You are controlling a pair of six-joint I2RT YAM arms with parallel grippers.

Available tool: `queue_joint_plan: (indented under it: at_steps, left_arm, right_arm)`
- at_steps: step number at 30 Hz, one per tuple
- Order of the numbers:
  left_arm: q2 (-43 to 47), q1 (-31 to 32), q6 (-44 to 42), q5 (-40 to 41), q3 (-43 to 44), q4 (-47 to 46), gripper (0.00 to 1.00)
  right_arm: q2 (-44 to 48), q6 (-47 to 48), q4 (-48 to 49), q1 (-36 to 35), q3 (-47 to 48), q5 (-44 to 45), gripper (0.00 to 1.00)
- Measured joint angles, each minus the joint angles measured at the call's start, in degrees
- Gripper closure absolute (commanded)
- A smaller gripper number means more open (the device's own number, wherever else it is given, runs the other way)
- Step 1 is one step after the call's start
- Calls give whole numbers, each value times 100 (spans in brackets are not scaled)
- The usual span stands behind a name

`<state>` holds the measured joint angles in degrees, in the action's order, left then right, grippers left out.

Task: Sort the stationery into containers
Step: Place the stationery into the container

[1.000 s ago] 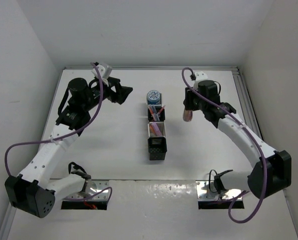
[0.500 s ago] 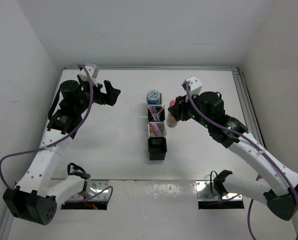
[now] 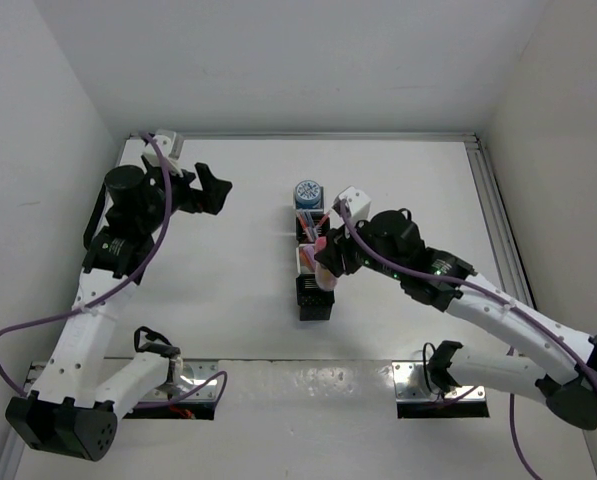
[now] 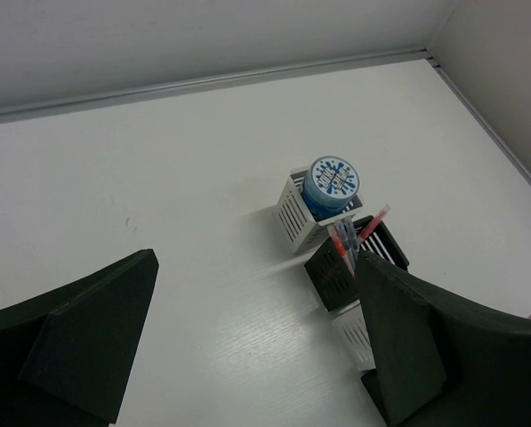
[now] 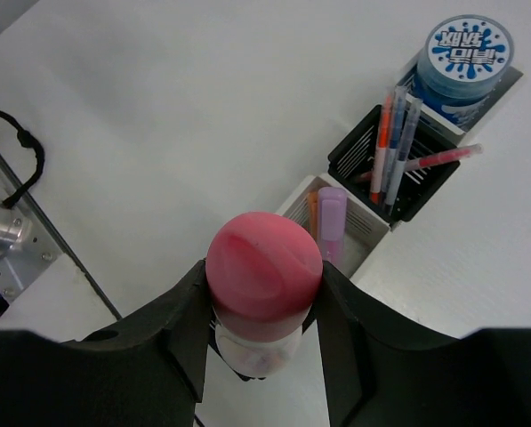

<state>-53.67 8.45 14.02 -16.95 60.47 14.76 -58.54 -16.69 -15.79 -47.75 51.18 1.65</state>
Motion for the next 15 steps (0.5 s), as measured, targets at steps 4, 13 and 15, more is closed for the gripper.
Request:
queue_joint_plan:
  at_steps: [4,13,15]
  left_arm:
    - [15,-31,-4,-20,-15,35,0]
    - [24,-31,2,-81,-275,17,0]
    - [24,-31,2,-94,-315,4,0]
  right_arm:
    - [-24,-42,260,-243,-289,87,100]
    - [-155,-48,708,-407,-673,157,100]
    - [-155,-46,866,-411,-761,181,100]
